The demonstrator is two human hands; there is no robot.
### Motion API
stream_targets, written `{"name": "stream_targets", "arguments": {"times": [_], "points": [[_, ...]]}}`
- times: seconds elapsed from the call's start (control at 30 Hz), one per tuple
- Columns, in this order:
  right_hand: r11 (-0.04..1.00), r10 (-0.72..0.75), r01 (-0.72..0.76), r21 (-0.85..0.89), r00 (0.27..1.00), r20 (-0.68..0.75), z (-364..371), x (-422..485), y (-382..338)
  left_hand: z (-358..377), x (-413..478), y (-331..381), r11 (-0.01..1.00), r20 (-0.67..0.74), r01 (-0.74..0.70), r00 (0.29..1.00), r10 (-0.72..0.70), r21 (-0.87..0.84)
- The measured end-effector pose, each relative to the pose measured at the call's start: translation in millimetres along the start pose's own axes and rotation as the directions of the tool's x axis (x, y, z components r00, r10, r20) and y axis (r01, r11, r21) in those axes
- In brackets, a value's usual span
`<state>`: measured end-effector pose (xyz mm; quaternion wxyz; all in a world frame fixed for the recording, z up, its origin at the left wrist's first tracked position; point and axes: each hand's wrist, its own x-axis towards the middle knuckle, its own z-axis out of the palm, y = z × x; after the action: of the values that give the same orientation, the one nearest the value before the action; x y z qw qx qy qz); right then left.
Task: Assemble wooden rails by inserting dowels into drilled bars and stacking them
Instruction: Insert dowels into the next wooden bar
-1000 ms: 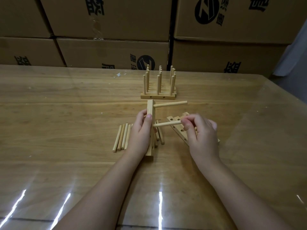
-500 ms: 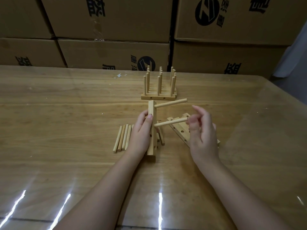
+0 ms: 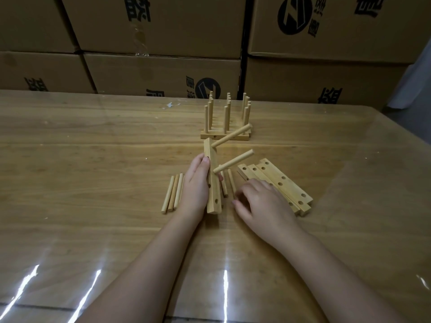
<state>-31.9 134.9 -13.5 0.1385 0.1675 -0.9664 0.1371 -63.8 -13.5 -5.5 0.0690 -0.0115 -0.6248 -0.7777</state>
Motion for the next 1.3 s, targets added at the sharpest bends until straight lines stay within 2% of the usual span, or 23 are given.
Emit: {"name": "stream_targets", "arguments": {"times": [0.17, 0.33, 0.53, 0.67, 0.73, 0.77, 0.8, 0.83, 0.87, 0.9, 0.93, 0.97, 1.03, 1.13, 1.3], "points": [[0.998, -0.04, 0.042, -0.037, 0.998, 0.054, -0.2, -1.5, -1.4, 1.7, -1.2, 1.0, 0.999, -0.01, -0.018, 1.0, 0.019, 0.026], [0.998, -0.021, 0.023, -0.052, 0.999, 0.027, 0.3, 0.6, -1.3, 2.5, -1.3, 1.7, 0.999, -0.009, 0.003, 1.0, -0.003, 0.054], [0.992, 0.125, -0.125, 0.022, 0.992, -0.011, -7.7, 0.5, -3.5, 2.7, -2.3, 3.0, 1.0, 0.008, 0.021, 1.0, -0.021, 0.017], [0.984, 0.179, -0.179, 0.012, 0.984, -0.016, -10.0, -0.7, -2.9, 2.0, -2.6, 3.5, 1.0, 0.005, 0.004, 1.0, -0.004, 0.004], [0.962, 0.255, -0.251, 0.102, 0.967, -0.023, -12.2, -1.3, -2.9, 1.4, -2.7, 3.4, 1.0, 0.007, 0.007, 1.0, -0.007, 0.001], [0.918, 0.32, -0.309, 0.249, 0.948, -0.002, -13.5, -0.9, -3.2, 1.0, -2.5, 3.0, 1.0, 0.004, 0.014, 1.0, -0.014, 0.005], [0.803, 0.393, -0.373, 0.466, 0.918, 0.057, -15.3, 0.2, -3.6, 0.9, -2.1, 2.5, 1.0, 0.002, 0.02, 1.0, -0.02, 0.011], [0.593, 0.446, -0.42, 0.687, 0.881, 0.154, -18.3, 1.5, -4.4, 0.8, -1.6, 2.2, 1.0, -0.002, 0.023, 1.0, -0.023, 0.014], [0.347, 0.459, -0.435, 0.831, 0.852, 0.254, -21.9, 2.5, -5.1, 0.7, -1.2, 1.9, 1.0, -0.005, 0.021, 1.0, -0.021, 0.019], [0.143, 0.437, -0.421, 0.896, 0.839, 0.325, -25.8, 2.9, -5.5, 0.5, -1.0, 2.2, 0.999, -0.009, 0.013, 1.0, -0.012, 0.03], [0.007, 0.401, -0.398, 0.917, 0.842, 0.362, -28.6, 3.2, -5.1, 0.7, -1.4, 2.7, 0.999, -0.012, 0.001, 1.0, 0.0, 0.041], [-0.079, 0.365, -0.377, 0.923, 0.851, 0.378, -30.4, 3.3, -4.7, 0.8, -2.0, 3.1, 0.999, -0.014, -0.01, 1.0, 0.011, 0.045], [-0.156, 0.313, -0.351, 0.923, 0.869, 0.383, -31.6, 2.8, -4.2, 1.0, -3.3, 4.5, 0.999, -0.014, -0.016, 1.0, 0.017, 0.036], [-0.22, 0.276, -0.344, 0.913, 0.876, 0.397, -29.2, 1.9, -3.7, 2.4, -2.8, 5.3, 0.999, -0.038, -0.016, 0.999, 0.017, 0.03], [-0.173, 0.187, -0.36, 0.917, 0.902, 0.39, -23.4, 0.2, -7.9, 1.0, -1.2, 3.8, 0.999, -0.052, -0.035, 0.998, 0.037, 0.025]]}}
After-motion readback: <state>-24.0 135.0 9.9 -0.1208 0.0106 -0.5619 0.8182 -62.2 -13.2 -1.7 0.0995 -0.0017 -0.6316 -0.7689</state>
